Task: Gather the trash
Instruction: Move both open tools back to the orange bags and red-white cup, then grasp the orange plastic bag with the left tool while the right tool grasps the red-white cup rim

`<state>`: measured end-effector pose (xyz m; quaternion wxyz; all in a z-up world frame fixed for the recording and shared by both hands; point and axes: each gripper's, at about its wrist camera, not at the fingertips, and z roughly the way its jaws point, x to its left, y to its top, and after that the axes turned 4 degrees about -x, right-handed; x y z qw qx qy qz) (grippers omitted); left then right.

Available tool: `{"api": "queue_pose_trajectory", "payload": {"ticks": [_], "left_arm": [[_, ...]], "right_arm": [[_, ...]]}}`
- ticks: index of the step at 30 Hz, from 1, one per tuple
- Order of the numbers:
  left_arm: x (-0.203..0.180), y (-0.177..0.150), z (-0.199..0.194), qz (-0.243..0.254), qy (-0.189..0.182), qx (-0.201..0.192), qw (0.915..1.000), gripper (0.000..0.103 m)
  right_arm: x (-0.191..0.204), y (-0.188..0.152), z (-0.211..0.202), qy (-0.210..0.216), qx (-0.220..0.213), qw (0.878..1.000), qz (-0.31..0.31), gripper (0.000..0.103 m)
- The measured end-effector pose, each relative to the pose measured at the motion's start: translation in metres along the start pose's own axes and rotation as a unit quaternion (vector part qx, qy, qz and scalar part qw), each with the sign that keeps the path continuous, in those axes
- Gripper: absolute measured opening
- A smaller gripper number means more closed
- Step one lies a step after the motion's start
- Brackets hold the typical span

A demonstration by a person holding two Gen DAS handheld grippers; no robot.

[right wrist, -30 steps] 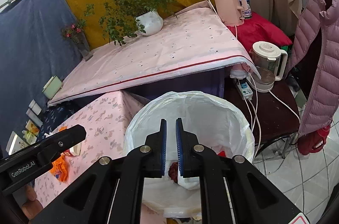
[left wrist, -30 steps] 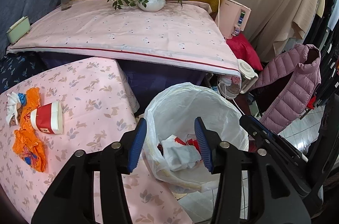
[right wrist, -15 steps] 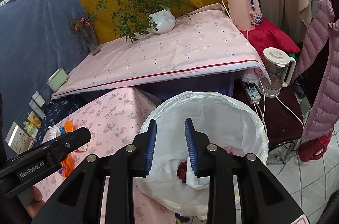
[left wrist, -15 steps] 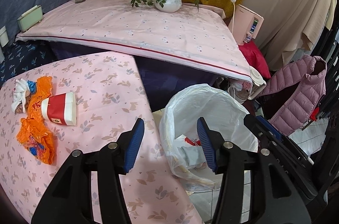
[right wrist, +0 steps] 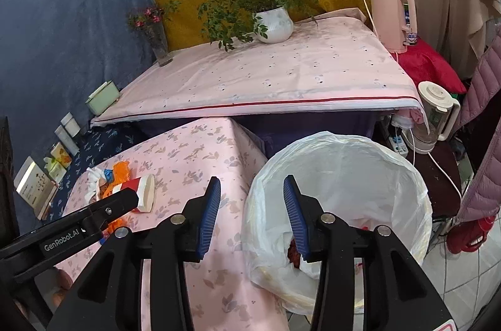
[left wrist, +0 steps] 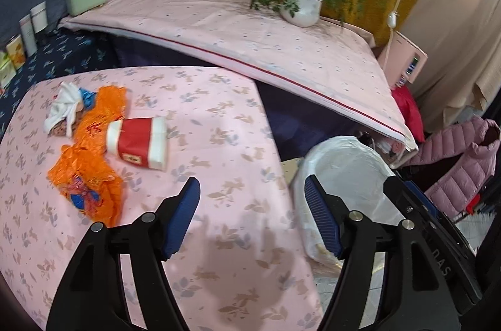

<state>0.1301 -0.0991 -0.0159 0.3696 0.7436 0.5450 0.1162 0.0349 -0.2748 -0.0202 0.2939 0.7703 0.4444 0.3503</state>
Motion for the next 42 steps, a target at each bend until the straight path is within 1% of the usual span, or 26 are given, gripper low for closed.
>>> {"api": "queue_pose_trajectory", "payload": {"ticks": [1,3,6,8,9,15,20,27,35,36,38,40,41,42], "left_arm": [[0.009,0.000,0.000,-0.008,0.008,0.000,0.9999,0.072],[0.023,-0.001,-0.001,-0.022,0.020,-0.002,0.9995,0.076],[0.045,-0.003,-0.001,-0.044,0.042,-0.002,0.9981,0.078],[0.058,-0.005,-0.001,-0.056,0.057,0.000,0.9968,0.084],[0.065,-0.006,0.000,-0.063,0.064,0.000,0.9960,0.085],[0.108,-0.020,0.010,-0.098,0.100,0.019,0.9900,0.085],[0.138,-0.033,0.026,-0.120,0.129,0.044,0.9834,0.085],[0.160,-0.037,0.049,-0.140,0.139,0.069,0.9779,0.085],[0.182,-0.032,0.073,-0.185,0.131,0.092,0.9695,0.085],[0.184,-0.032,0.074,-0.189,0.132,0.093,0.9686,0.084],[0.186,-0.031,0.076,-0.191,0.136,0.092,0.9679,0.075],[0.188,-0.030,0.076,-0.186,0.139,0.089,0.9685,0.063],[0.189,-0.029,0.076,-0.184,0.140,0.087,0.9690,0.060],[0.190,-0.028,0.077,-0.183,0.139,0.087,0.9693,0.051]], "right_arm": [[0.006,-0.001,0.002,0.003,0.002,1.000,-0.005,0.041],[0.016,-0.002,0.005,0.009,0.006,1.000,-0.013,0.042],[0.031,-0.005,0.010,0.019,0.013,0.999,-0.023,0.042],[0.042,-0.007,0.014,0.025,0.019,0.999,-0.029,0.042],[0.046,-0.008,0.016,0.027,0.021,0.999,-0.031,0.043],[0.076,-0.019,0.031,0.044,0.041,0.997,-0.053,0.043],[0.099,-0.029,0.045,0.058,0.059,0.994,-0.069,0.043],[0.123,-0.037,0.068,0.073,0.083,0.991,-0.081,0.043],[0.138,-0.043,0.102,0.079,0.111,0.987,-0.080,0.043],[0.140,-0.044,0.107,0.079,0.115,0.987,-0.079,0.043],[0.143,-0.045,0.117,0.082,0.123,0.986,-0.077,0.043],[0.148,-0.046,0.127,0.085,0.129,0.985,-0.077,0.043],[0.151,-0.046,0.131,0.087,0.132,0.984,-0.078,0.043],[0.155,-0.047,0.135,0.089,0.134,0.984,-0.080,0.043]]}}
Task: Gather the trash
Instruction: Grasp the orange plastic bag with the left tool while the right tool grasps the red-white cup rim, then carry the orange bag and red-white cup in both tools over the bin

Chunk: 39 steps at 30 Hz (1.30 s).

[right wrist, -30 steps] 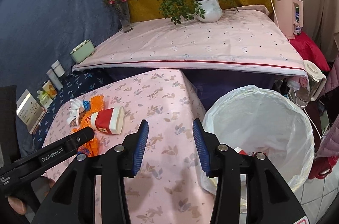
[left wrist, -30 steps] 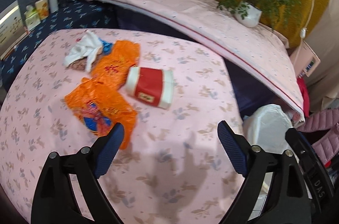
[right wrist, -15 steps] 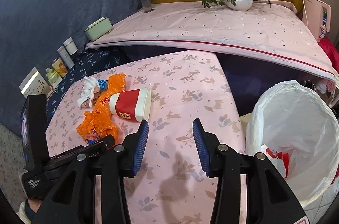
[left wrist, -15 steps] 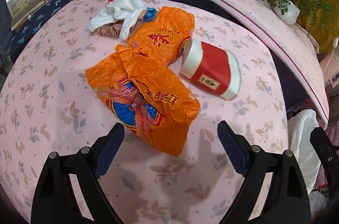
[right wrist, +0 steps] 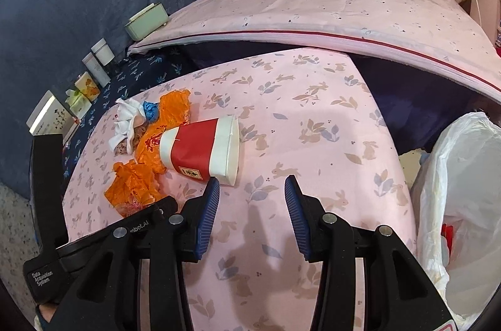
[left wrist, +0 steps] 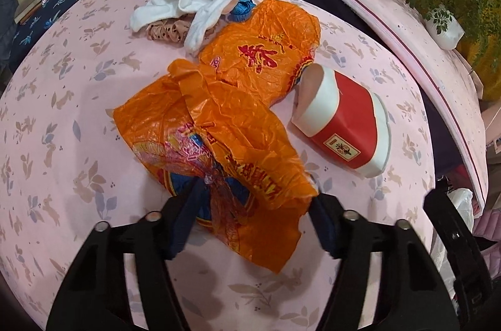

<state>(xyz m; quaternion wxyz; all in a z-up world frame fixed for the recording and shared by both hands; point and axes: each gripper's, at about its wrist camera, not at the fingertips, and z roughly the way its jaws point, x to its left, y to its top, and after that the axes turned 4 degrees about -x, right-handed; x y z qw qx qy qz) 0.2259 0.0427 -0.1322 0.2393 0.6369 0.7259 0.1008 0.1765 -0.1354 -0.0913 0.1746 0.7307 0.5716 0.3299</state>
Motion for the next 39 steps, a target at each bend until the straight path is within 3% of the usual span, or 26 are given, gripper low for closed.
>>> {"api": "queue_pose_trajectory", "payload": {"ticks": [1,5,6,10,14,21,30,39], "left_arm": [[0.001,0.001,0.000,0.001,0.001,0.000,1.0000,0.043],[0.007,0.004,0.001,0.000,-0.003,-0.001,1.0000,0.031],[0.007,0.004,0.002,0.000,-0.009,0.000,1.0000,0.024],[0.009,0.004,0.001,0.005,-0.017,0.002,0.9998,0.018],[0.014,0.005,-0.002,0.001,-0.031,0.004,0.9995,0.016],[0.010,0.003,-0.010,0.012,-0.031,-0.002,0.9994,0.015],[-0.019,-0.008,-0.039,0.040,-0.048,-0.017,0.9979,0.014],[-0.062,-0.021,-0.078,0.084,-0.078,-0.042,0.9925,0.014]], "right_arm": [[0.002,0.001,0.005,0.002,0.002,1.000,-0.002,0.043],[0.013,0.003,0.025,0.006,0.013,1.000,-0.010,0.043],[0.015,0.003,0.030,0.007,0.016,1.000,-0.011,0.043],[0.022,0.004,0.047,0.011,0.026,0.999,-0.015,0.043],[0.025,0.002,0.057,0.020,0.035,0.999,-0.017,0.038],[0.026,-0.006,0.057,0.038,0.047,0.998,-0.016,0.004],[0.015,-0.008,0.020,0.046,0.018,0.999,-0.014,0.003],[-0.013,0.000,-0.038,0.029,-0.038,0.999,-0.004,0.003]]}}
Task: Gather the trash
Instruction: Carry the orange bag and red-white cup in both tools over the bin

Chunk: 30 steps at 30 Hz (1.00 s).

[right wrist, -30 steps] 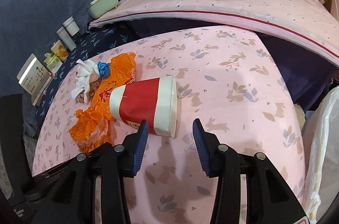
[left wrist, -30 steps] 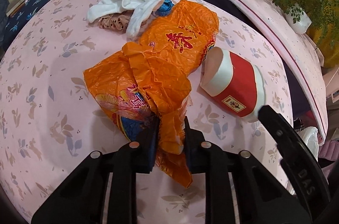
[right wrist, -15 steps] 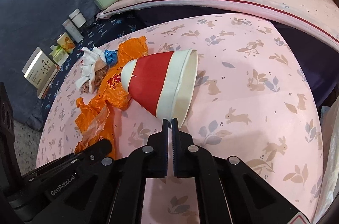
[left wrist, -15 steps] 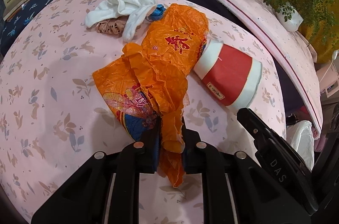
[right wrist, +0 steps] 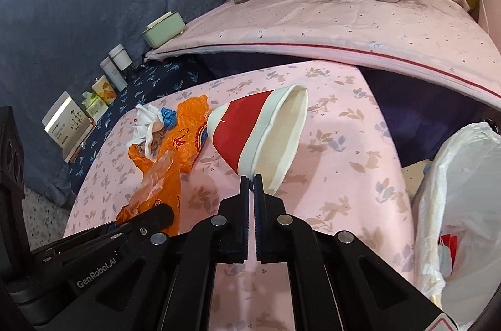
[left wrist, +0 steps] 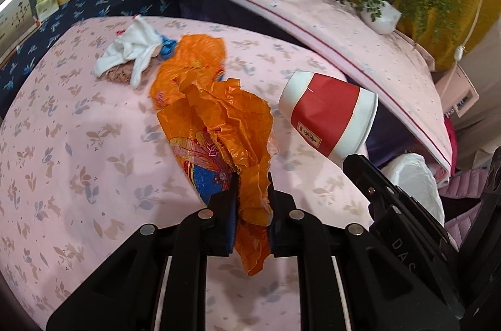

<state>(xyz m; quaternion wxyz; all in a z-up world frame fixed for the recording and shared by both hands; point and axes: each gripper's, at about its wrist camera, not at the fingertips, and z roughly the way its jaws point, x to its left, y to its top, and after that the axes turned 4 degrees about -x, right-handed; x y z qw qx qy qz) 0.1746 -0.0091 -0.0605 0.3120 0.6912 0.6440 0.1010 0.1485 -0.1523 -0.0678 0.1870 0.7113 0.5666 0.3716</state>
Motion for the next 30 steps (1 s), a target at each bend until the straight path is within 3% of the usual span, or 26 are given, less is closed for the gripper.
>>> {"api": "queue_pose_trajectory", "payload": {"ticks": [14,21,30], "left_arm": [[-0.112,-0.013,-0.029,0.108,-0.052,-0.020,0.9926,0.014],[-0.172,-0.027,-0.035,0.165,-0.085,-0.021,0.9825,0.014],[-0.231,-0.048,-0.024,0.213,-0.128,0.007,0.9686,0.015]], "right_arm": [[-0.072,0.014,-0.089,-0.052,-0.082,0.994,0.044,0.003],[-0.120,0.008,-0.127,-0.088,-0.111,0.987,0.073,0.003],[-0.182,-0.012,-0.160,-0.134,-0.125,0.975,0.126,0.003]]}}
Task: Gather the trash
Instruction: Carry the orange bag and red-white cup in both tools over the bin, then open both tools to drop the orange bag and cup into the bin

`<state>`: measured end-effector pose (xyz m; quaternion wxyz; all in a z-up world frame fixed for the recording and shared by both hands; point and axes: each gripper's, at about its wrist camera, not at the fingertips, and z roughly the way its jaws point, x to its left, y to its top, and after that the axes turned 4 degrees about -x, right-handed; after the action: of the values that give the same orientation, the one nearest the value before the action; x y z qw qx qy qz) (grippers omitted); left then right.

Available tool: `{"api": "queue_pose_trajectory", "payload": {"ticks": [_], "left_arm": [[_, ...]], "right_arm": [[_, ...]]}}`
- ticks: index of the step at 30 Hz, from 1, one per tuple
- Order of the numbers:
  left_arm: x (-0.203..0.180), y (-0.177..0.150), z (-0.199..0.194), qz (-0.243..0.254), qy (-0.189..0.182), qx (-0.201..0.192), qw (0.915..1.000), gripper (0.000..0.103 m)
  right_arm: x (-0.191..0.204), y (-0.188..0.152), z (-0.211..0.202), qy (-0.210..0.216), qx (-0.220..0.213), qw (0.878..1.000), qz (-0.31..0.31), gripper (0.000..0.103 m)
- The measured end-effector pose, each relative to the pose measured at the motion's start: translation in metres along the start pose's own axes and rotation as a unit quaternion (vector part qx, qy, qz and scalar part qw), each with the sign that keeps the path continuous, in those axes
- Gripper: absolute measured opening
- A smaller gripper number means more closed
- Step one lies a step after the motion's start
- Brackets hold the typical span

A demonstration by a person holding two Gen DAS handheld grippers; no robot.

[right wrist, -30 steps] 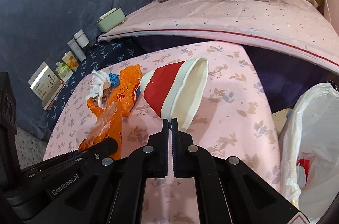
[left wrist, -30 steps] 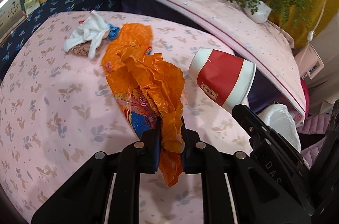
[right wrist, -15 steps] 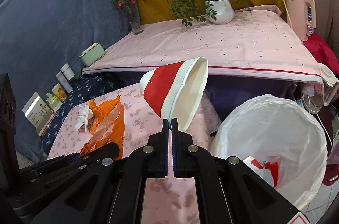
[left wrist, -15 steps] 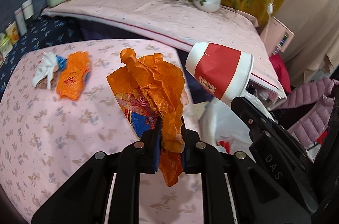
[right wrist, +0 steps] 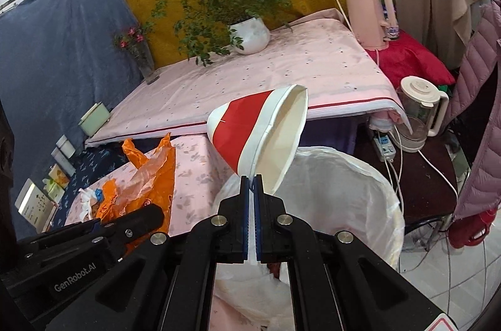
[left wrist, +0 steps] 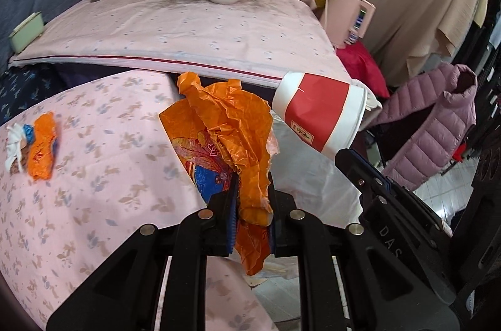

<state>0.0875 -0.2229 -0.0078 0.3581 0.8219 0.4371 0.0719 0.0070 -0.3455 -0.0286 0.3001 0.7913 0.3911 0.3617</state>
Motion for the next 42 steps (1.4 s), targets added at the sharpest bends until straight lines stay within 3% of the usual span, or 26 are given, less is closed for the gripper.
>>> {"api": "queue_pose_trajectory", "payload": {"ticks": [6,14,27,42], "left_arm": [[-0.020,-0.001,0.008,0.022,-0.015,-0.001,0.9997,0.020],[-0.020,0.001,0.008,0.022,-0.003,-0.009,0.9997,0.050],[-0.009,-0.002,0.008,0.010,0.016,-0.010,0.9998,0.051],[0.014,-0.006,0.005,-0.018,0.030,-0.013,0.9993,0.051]], "right_arm": [[-0.029,-0.005,-0.001,-0.018,0.005,1.000,0.019,0.003],[-0.036,-0.007,0.001,-0.019,0.008,0.999,0.027,0.003],[-0.028,-0.011,0.005,-0.017,0.016,1.000,0.015,0.003],[-0.007,-0.013,0.010,-0.012,0.025,1.000,0.000,0.014]]}}
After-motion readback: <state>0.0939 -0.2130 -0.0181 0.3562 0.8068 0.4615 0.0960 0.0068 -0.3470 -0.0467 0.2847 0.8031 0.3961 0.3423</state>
